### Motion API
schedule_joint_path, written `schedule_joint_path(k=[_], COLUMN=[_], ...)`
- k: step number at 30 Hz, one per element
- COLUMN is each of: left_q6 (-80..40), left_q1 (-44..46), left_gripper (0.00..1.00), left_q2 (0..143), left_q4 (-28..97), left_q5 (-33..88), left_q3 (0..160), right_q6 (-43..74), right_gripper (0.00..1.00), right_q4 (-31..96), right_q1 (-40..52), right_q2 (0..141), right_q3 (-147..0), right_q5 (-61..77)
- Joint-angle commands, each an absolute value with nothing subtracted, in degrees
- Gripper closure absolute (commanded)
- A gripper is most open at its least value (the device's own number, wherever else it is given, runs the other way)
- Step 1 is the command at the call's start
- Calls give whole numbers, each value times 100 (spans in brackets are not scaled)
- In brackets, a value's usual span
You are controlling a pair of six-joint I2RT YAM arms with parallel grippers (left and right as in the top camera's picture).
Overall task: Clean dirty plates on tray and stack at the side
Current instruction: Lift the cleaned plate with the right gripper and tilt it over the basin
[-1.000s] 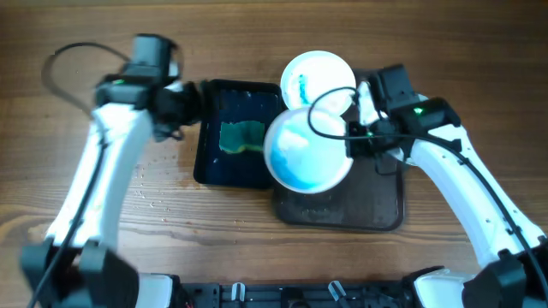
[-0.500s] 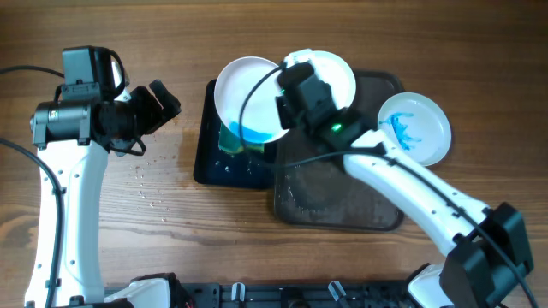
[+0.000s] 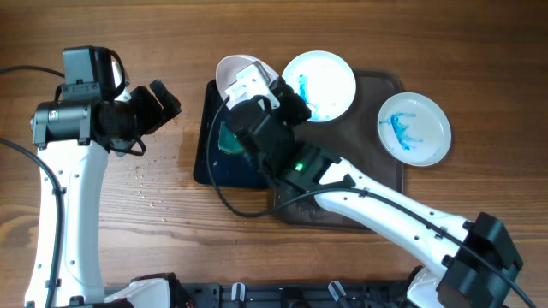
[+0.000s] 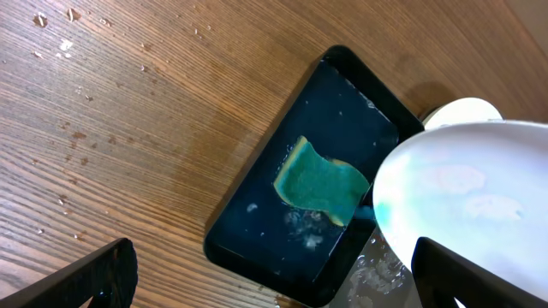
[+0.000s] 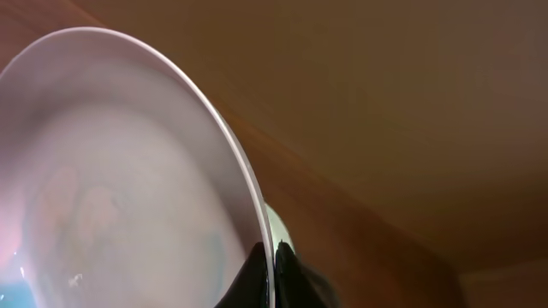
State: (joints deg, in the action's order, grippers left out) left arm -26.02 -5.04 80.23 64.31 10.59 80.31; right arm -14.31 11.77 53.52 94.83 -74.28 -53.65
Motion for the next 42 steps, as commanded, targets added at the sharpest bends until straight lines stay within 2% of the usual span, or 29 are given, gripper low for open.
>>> schedule_joint_path(k=[1, 8, 14, 35, 42], left_q6=[-2574, -2574, -2574, -2574, -2574], left_q1=[-526, -526, -526, -526, -526], left_gripper=[0, 0, 0, 0, 0], left_q2=[7961, 7961, 7961, 7961, 7961], left_q4=[6436, 6436, 6436, 6436, 6436], left_q5=[1129, 1129, 1129, 1129, 1129], left_q3=[8112, 8112, 8112, 8112, 8112], right_q6=[-1973, -3052, -3457, -3422, -2961], right_gripper=[96, 96, 96, 96, 96], right_q4=[1114, 1090, 893, 770, 770], right_q1=[5496, 5610, 5610, 5607, 5607], right_q2=[9478, 9478, 9478, 9478, 9478], right_q3=[-7529, -7529, -7529, -7529, -7529], right_q5=[-5806, -5808, -5808, -5806, -5808])
